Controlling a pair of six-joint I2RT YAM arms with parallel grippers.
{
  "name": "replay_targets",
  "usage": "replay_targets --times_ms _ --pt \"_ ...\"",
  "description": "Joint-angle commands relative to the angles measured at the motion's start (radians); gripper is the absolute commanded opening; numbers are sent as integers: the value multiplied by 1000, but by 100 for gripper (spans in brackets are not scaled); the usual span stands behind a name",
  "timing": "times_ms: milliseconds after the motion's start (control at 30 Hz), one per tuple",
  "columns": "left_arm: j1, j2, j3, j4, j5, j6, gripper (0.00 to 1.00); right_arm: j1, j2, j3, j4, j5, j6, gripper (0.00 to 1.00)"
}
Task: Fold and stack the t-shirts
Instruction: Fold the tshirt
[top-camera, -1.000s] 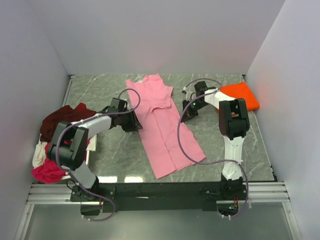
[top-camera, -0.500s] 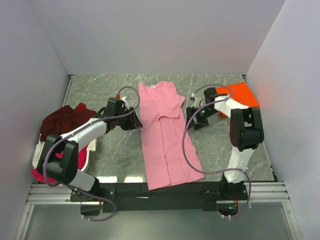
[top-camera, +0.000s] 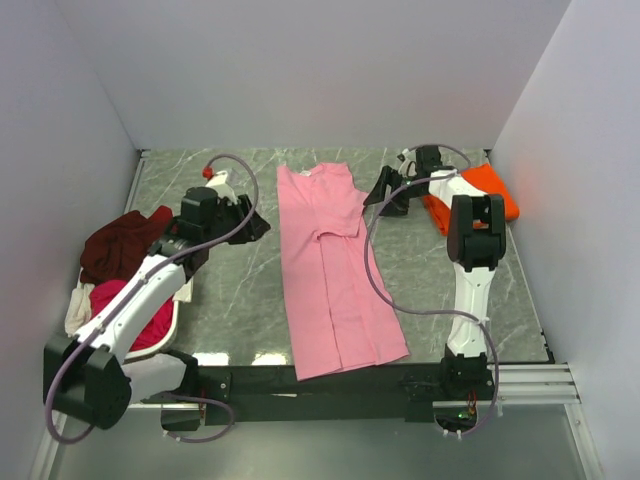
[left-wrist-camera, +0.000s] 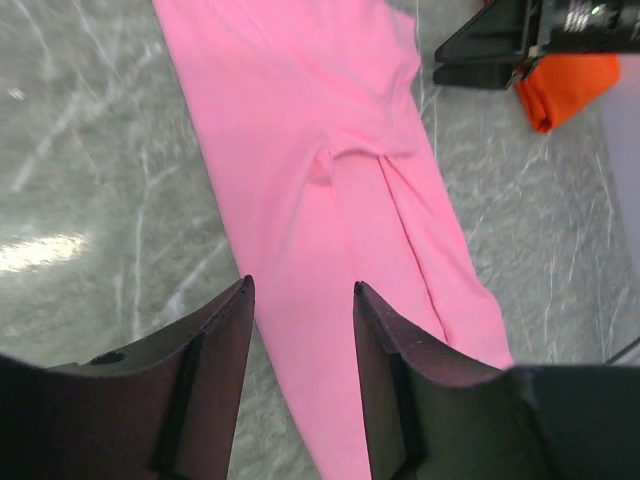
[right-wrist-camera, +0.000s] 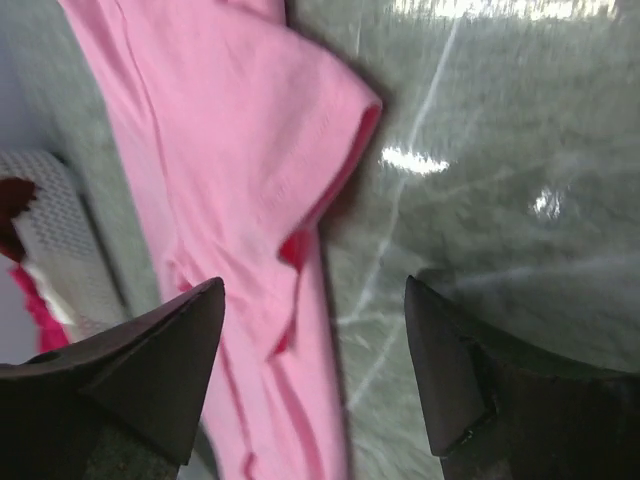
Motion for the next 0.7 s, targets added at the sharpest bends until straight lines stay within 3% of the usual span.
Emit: replay_targets --times_ms 0,33,67,167,533,667 --pt "15 -52 36 -10 -39 36 50 17 38 105 94 107 180 78" --pt "18 -56 41 -20 -41 40 50 19 55 130 91 121 190 76" --pt "23 -61 44 -26 -44 41 50 20 78 195 62 126 201 67" --pt "34 -84 45 -41 -39 45 50 28 165 300 11 143 215 51" --pt "51 -127 45 -64 -42 45 50 54 228 357 -46 239 192 41" --pt "51 -132 50 -69 -42 44 50 66 233 363 -58 236 186 28"
